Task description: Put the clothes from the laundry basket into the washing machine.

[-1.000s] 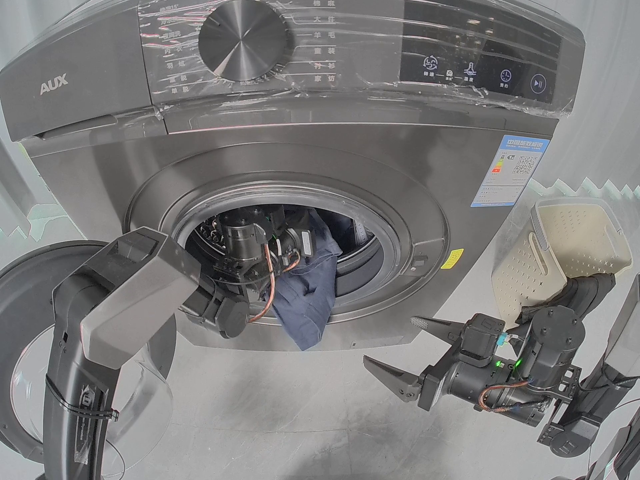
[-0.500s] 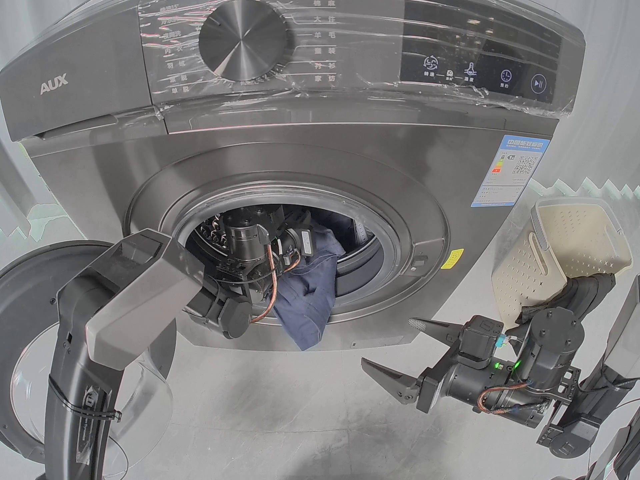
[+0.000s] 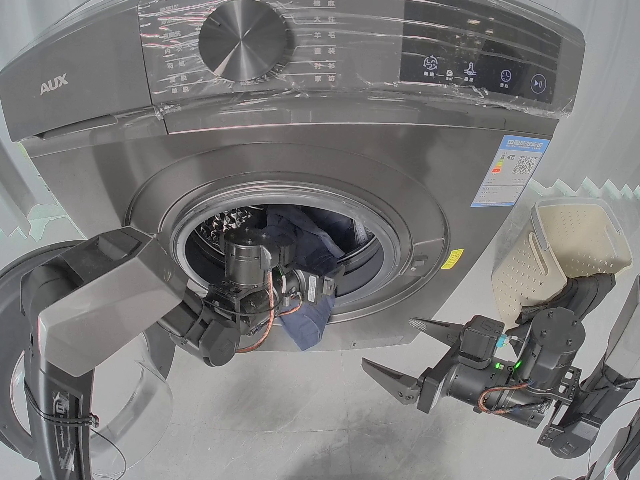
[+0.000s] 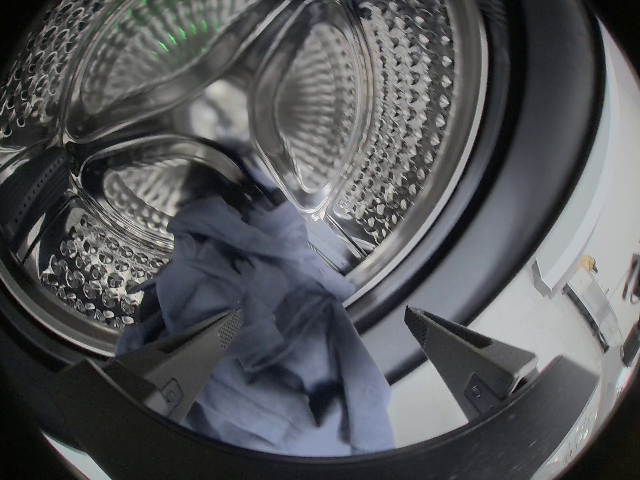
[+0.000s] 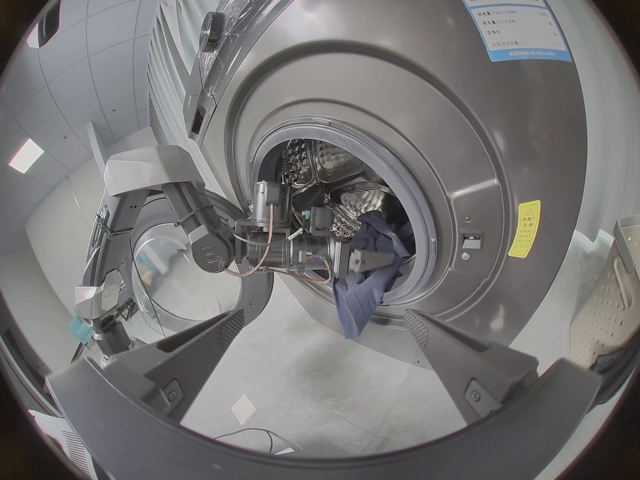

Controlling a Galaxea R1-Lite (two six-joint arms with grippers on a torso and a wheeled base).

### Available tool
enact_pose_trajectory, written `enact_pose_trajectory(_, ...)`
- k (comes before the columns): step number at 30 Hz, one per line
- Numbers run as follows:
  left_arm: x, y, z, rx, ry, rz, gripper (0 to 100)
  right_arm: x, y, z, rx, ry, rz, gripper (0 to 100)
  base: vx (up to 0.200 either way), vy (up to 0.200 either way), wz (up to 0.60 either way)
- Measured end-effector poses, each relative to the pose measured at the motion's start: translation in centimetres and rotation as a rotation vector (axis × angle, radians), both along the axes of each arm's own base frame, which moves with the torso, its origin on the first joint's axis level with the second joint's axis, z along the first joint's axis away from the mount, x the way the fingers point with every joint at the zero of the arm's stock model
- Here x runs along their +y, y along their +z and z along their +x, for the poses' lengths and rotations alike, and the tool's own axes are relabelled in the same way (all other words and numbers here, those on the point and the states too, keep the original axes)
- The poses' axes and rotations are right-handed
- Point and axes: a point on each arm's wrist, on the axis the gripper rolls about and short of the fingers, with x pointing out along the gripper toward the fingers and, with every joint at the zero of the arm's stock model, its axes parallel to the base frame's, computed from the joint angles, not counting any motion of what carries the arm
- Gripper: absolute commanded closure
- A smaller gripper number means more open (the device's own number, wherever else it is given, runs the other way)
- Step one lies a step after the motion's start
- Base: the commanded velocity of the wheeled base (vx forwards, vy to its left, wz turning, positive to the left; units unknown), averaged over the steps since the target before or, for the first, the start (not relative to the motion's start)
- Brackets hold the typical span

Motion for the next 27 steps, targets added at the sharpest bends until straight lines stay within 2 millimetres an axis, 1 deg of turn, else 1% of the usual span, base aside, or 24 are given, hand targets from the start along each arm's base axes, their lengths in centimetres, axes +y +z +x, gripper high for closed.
enact_pose_trajectory(3,0.3,-0.7,-0.4,0.019,-0.008,0.022,0,0.0,0.0,0.0,0.000,0.000,0.001,0,0.000,0.000,0.00)
enact_pose_trajectory(7,0.3,-1.6,-0.4,0.035,-0.013,0.039,0,0.0,0.1,0.0,-0.002,0.000,0.002,0,0.000,0.000,0.00)
enact_pose_trajectory(10,0.4,-2.2,0.0,0.040,-0.008,0.042,0,0.0,0.1,0.0,-0.002,0.000,0.002,0,0.000,0.000,0.00)
enact_pose_trajectory(20,0.2,-3.0,1.5,0.021,0.007,0.031,0,0.0,0.1,0.0,-0.002,0.000,0.003,0,0.000,0.000,0.00)
enact_pose_trajectory(21,0.2,-3.1,1.6,0.021,0.007,0.031,100,0.0,0.1,0.0,-0.002,0.000,0.003,0,0.000,0.000,0.00)
enact_pose_trajectory(27,-0.1,-3.5,1.9,0.021,0.005,0.031,100,0.0,0.1,0.0,-0.003,0.000,0.003,0,0.000,0.000,0.00)
